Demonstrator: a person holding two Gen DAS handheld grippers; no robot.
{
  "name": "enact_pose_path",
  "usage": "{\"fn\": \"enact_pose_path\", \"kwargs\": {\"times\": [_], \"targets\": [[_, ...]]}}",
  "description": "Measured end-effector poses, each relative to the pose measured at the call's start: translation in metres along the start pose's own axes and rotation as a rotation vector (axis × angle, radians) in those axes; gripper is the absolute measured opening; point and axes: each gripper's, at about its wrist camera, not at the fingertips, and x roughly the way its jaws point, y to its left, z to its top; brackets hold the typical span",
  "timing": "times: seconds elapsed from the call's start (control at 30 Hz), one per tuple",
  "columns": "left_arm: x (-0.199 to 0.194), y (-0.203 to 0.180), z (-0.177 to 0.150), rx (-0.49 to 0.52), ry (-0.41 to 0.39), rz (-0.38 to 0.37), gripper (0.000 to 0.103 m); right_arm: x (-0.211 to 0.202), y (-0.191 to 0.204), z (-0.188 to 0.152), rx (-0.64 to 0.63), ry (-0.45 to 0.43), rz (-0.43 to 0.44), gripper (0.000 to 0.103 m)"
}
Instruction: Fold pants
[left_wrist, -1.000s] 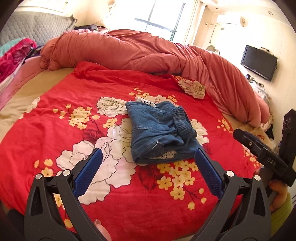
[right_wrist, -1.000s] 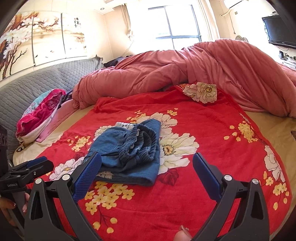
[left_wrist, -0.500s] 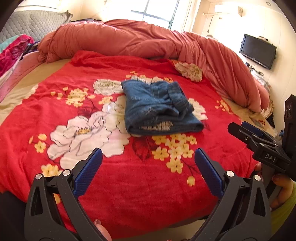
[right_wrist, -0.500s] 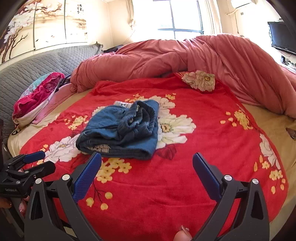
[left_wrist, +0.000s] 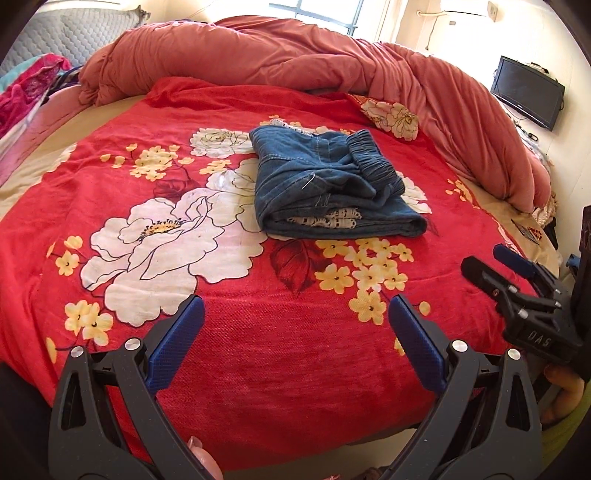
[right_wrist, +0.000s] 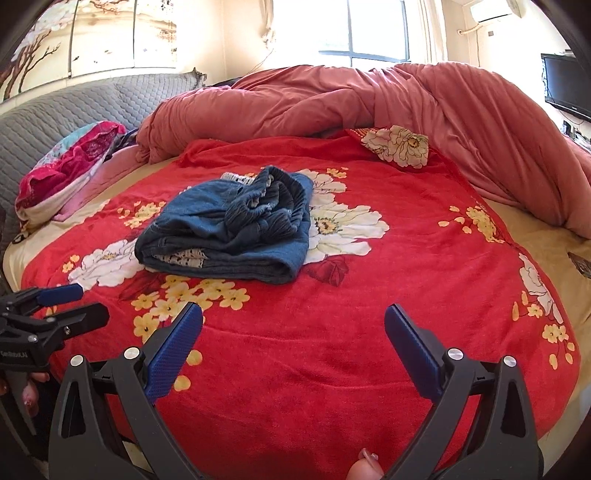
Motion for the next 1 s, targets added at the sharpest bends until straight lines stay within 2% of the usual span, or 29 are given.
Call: {"fn": "enact_pose_path", "kwargs": {"times": [0.2, 1.0], "targets": [[0.0002, 0.0005, -0.0006, -0.001, 0.002, 0.007, 0.093, 0.0050, 0.0017, -0.0032, 0.003, 0.012, 0.023, 0.098], [-0.0021, -0.0013, 0.0024, 0.003, -0.003, 0.027, 0.093, 0.0056, -0.0073, -0.0030, 0.037, 0.006, 0.009, 0.098]]}}
